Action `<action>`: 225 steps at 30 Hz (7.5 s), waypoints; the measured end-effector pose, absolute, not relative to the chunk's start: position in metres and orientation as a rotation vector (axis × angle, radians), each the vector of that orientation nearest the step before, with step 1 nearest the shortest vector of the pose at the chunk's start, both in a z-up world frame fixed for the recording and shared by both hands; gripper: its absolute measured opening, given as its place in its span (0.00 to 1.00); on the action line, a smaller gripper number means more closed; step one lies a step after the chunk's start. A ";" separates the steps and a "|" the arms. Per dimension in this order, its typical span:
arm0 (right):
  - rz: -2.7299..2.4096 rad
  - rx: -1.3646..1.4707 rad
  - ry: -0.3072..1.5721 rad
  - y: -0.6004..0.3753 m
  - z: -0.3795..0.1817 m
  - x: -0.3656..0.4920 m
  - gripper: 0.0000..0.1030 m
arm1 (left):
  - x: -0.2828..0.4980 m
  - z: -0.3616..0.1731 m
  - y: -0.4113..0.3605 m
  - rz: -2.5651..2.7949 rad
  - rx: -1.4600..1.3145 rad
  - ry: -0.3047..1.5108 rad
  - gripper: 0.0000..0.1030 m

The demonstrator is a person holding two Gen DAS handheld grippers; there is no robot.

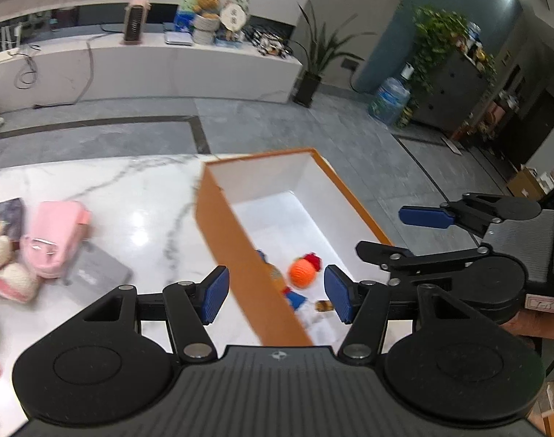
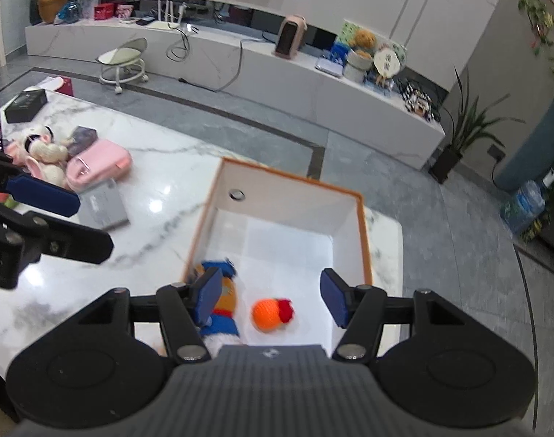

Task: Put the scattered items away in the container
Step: 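Move both tools back from the box toward the remaining toys, then grasp the white crocheted bunny with the left tool while the right tool grasps the grey package, then lift the bunny and grey package and carry them toward the orange box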

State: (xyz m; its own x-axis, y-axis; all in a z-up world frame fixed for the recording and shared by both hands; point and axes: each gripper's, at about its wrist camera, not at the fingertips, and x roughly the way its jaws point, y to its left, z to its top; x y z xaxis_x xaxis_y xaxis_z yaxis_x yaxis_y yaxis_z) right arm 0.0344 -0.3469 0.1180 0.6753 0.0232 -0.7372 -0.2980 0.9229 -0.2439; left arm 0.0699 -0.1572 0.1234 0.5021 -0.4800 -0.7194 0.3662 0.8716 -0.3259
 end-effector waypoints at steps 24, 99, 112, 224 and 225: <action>0.352 -0.427 0.718 -0.218 0.147 0.034 0.70 | 0.044 0.135 0.029 -0.209 -0.164 0.872 0.75; 0.559 -0.481 0.969 -0.116 -0.046 0.159 0.85 | 0.155 -0.044 0.081 -0.093 -0.479 0.964 0.82; 0.631 -0.441 0.983 -0.111 -0.057 0.169 0.89 | 0.165 -0.053 0.080 -0.026 -0.488 0.966 0.83; 0.381 -0.447 0.744 -0.288 0.150 0.071 0.83 | 0.112 0.148 -0.085 -0.308 -0.178 0.774 0.53; 0.374 -0.444 0.743 -0.294 0.151 0.070 0.83 | 0.113 0.148 -0.090 -0.315 -0.172 0.774 0.53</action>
State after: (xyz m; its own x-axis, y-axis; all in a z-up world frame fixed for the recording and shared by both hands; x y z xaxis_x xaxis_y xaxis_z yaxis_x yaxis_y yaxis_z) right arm 0.0698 -0.2937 0.1508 0.6787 0.1676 -0.7150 -0.4740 0.8436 -0.2522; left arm 0.1125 -0.0903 0.1484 0.6716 -0.3410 -0.6578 0.2155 0.9393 -0.2670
